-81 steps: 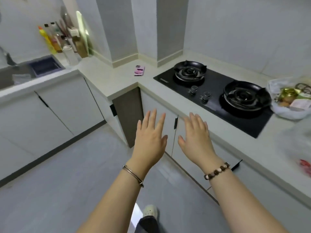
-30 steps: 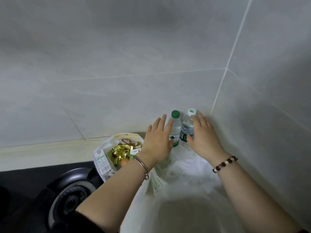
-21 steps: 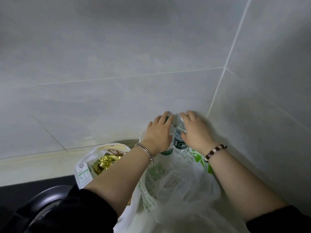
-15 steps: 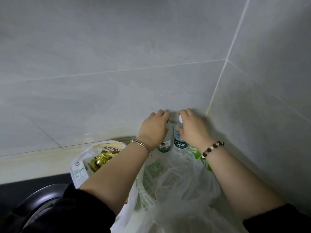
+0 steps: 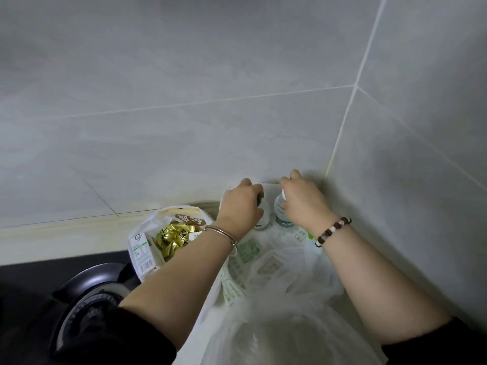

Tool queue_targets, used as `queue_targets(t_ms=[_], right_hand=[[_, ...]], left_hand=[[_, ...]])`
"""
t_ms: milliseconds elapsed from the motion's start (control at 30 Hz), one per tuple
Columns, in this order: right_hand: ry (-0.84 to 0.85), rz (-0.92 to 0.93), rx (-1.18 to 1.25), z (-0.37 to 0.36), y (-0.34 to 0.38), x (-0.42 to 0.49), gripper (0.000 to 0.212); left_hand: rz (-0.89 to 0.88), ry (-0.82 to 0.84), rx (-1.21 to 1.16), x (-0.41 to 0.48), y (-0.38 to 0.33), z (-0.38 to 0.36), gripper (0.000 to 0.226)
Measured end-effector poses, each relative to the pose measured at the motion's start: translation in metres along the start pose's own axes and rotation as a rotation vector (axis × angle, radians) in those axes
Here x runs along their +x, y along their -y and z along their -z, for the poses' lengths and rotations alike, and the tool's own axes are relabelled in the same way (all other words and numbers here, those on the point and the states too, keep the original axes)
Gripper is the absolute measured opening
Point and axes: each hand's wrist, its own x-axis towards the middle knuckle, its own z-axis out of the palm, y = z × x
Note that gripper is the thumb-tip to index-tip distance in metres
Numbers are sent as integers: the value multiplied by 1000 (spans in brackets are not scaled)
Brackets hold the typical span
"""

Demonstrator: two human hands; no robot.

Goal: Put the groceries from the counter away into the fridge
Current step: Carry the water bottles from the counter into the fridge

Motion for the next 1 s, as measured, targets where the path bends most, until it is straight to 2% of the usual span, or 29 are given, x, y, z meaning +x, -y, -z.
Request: queue_targets(t_ms=[233, 633, 800, 1000], right_hand=[[-50, -47, 13, 22, 28, -30, 15], [-231, 162, 57, 94, 127, -101, 17], [-289, 337, 72, 111, 194, -152, 19], [-276, 576, 142, 118, 290, -239, 17]], left_hand=[[55, -92, -74, -44, -11, 20, 25], [189, -388, -95, -153, 3, 119, 23], [251, -521, -37, -240, 16, 162, 21], [426, -665, 52, -380, 32, 201, 19]])
